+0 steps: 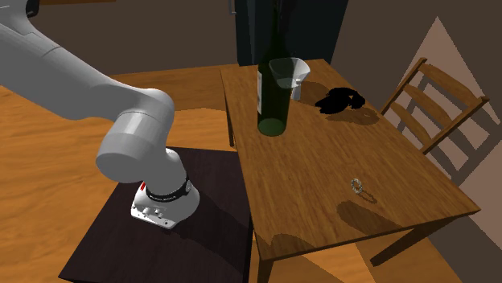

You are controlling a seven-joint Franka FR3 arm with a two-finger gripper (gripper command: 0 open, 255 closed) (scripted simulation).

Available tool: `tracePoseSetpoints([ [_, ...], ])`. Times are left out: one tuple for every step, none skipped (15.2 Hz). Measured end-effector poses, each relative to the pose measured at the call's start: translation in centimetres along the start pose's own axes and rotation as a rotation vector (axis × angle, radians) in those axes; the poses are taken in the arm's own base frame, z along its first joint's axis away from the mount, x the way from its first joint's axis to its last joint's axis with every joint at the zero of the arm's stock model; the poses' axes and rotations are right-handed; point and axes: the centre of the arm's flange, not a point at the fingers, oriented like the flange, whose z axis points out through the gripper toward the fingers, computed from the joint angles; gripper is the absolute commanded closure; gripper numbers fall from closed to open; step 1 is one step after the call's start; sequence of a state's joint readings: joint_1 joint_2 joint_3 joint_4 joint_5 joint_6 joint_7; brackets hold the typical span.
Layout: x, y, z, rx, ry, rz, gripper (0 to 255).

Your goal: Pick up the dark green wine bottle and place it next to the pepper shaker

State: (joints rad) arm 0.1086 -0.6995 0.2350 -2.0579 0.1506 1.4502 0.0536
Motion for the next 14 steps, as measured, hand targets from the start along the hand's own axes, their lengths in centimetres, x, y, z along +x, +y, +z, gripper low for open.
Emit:
tracePoseSetpoints([
  [-0.1, 0.1, -0.6, 0.0, 0.0, 0.0, 255],
  [0.0, -0.1, -1.1, 0.0, 0.0, 0.0, 255],
  [0.0, 0.0, -1.6, 0.0, 0.0, 0.0, 255],
  [0.1, 0.0, -2.1, 0.0, 0.0, 0.0, 255],
  [0.1, 0.0, -2.7, 0.0, 0.0, 0.0, 255],
  [0.1, 0.0, -3.2, 0.0, 0.0, 0.0, 255],
  [0.2, 0.0, -3.7, 0.0, 0.0, 0.0, 255],
  [0.3, 0.0, -4.2, 0.0, 0.0, 0.0, 255],
  [0.2, 0.1, -4.8, 0.0, 0.0, 0.0, 255],
  [0.3, 0.0, -5.2, 0.0, 0.0, 0.0, 255],
  [0.3, 0.0, -5.8, 0.0, 0.0, 0.0, 255],
  [0.3, 0.0, -6.3, 0.0, 0.0, 0.0, 255],
  [0.3, 0.0, -6.7, 0.0, 0.0, 0.0, 255],
  [0.5, -0.1, -7.3, 0.0, 0.0, 0.0, 255],
])
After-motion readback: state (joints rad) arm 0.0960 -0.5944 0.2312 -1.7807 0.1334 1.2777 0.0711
